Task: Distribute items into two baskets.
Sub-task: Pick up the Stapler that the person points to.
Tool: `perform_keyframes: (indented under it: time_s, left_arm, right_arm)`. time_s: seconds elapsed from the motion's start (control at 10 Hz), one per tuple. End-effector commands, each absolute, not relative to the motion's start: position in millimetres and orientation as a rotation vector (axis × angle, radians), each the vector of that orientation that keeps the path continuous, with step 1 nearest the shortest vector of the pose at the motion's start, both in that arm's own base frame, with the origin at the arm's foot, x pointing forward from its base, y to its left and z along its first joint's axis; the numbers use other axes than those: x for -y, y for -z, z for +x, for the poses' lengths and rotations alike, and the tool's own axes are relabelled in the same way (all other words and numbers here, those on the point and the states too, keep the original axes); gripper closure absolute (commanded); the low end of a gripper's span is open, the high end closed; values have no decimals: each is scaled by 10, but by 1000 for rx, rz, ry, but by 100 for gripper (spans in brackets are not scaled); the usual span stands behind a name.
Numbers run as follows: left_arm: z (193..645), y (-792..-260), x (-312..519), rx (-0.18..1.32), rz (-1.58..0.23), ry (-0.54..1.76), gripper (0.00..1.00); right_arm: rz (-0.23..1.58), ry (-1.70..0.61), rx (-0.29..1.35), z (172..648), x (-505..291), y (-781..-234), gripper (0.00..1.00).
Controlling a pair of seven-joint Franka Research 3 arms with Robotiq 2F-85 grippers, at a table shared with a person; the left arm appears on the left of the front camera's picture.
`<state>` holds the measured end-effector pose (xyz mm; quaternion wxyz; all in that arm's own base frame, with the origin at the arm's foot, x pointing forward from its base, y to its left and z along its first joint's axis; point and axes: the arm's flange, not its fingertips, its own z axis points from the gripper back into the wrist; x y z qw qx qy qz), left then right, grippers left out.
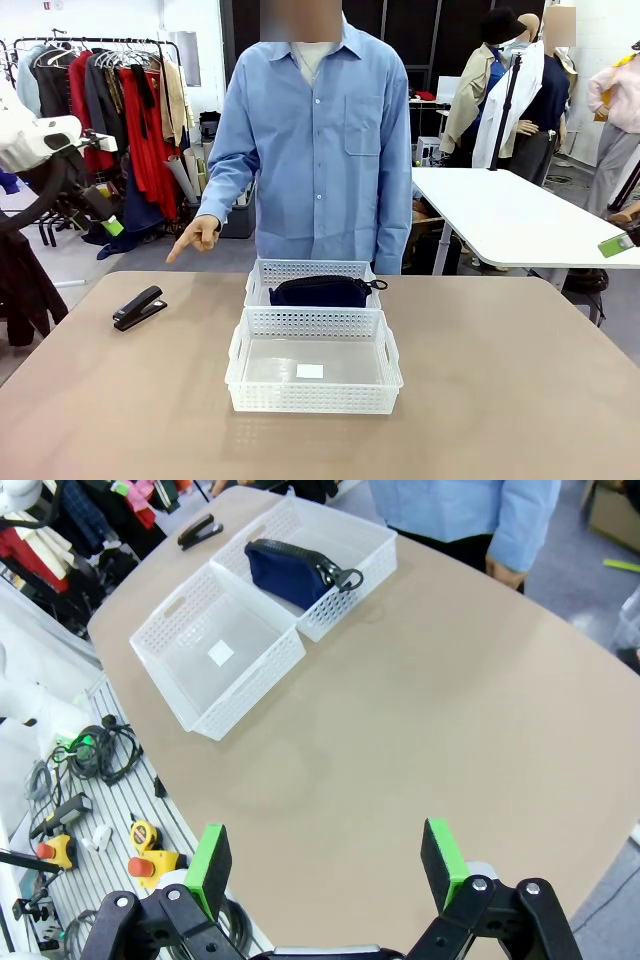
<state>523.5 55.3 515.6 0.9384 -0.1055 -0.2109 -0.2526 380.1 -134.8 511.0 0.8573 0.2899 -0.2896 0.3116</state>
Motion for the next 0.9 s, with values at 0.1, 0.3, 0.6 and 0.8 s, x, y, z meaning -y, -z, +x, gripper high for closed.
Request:
perform_keyframes:
  time_s: [0.1,0.3,0.6,0.8]
  left_arm:
    - [5416,-4990,-526,345,-159,559,0]
    - [5579,-4795,-478,341,-129,579,0]
    - [5789,-4496,-409,328,-58,607,0]
    - [5916,-4309,-390,306,-41,617,0]
  right_arm:
    - [606,-657,607,3804,1358,-5121,0]
    - [606,-657,607,3804,1358,-5121,0]
    - [606,-657,607,3804,1358,-5121,0]
    - [606,-657,607,3804,1358,-5121,0]
